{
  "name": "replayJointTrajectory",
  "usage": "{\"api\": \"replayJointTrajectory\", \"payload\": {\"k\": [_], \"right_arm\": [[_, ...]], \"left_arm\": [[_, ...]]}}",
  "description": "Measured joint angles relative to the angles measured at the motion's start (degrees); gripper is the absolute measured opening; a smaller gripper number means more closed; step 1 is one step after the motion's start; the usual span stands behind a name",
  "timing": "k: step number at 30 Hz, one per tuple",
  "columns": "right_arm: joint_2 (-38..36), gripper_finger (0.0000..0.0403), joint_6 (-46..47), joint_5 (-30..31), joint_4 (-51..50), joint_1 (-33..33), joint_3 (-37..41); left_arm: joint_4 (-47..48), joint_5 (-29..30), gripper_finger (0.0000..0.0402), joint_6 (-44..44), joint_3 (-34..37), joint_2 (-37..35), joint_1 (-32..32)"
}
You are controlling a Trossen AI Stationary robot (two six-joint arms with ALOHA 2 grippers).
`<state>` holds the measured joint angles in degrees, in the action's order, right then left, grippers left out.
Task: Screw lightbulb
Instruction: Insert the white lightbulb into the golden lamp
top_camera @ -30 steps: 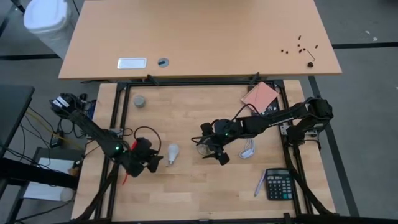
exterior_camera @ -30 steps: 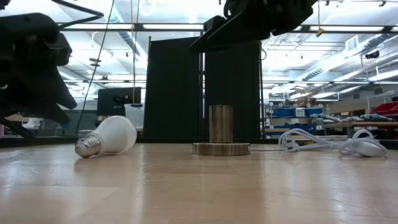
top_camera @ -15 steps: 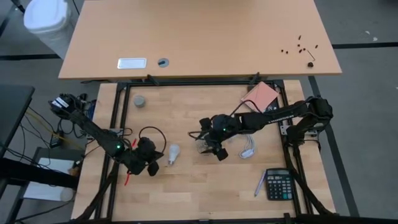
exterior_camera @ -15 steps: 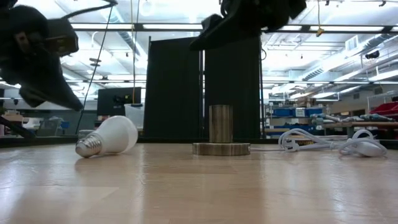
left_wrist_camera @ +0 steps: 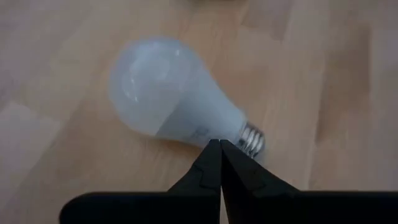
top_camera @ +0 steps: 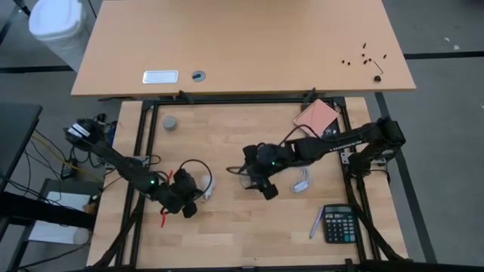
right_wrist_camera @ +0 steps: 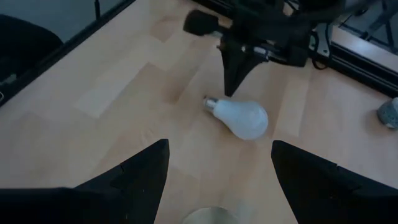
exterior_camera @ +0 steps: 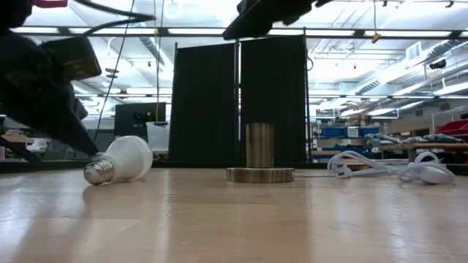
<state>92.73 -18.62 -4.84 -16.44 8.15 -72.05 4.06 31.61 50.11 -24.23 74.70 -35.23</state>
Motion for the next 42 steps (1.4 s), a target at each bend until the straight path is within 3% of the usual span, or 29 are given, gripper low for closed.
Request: {"api": "replayJointTrajectory", "payload": {"k": [18, 22, 29, 38, 42], "right_arm": [[10.7, 0.0293, 3.6, 0.0, 3.1, 3.0, 0.0], [13.0, 0.0293, 5.3, -2.3, 4.8, 3.2, 0.0], [15.8, 0.0293, 3.7, -0.9, 5.6, 4.6, 0.0], [16.0, 0.0293, 4.0, -0.6, 10.3, 5.5, 0.0], [16.0, 0.0293, 4.0, -0.5, 12.2, 6.5, 0.0]], "left_arm": [[0.9, 10.1, 0.0006, -3.8, 0.0, 5.2, 3.6], [-3.4, 10.3, 0.0006, -10.1, 0.0, 5.2, 5.0], [-12.5, 10.0, 0.0006, -19.4, 0.0, 5.2, 5.7], [-18.8, 4.0, 0.0006, -19.9, 0.0, 5.2, 5.9], [-15.0, 4.8, 0.0005, -21.3, -3.8, 5.2, 4.2]]}}
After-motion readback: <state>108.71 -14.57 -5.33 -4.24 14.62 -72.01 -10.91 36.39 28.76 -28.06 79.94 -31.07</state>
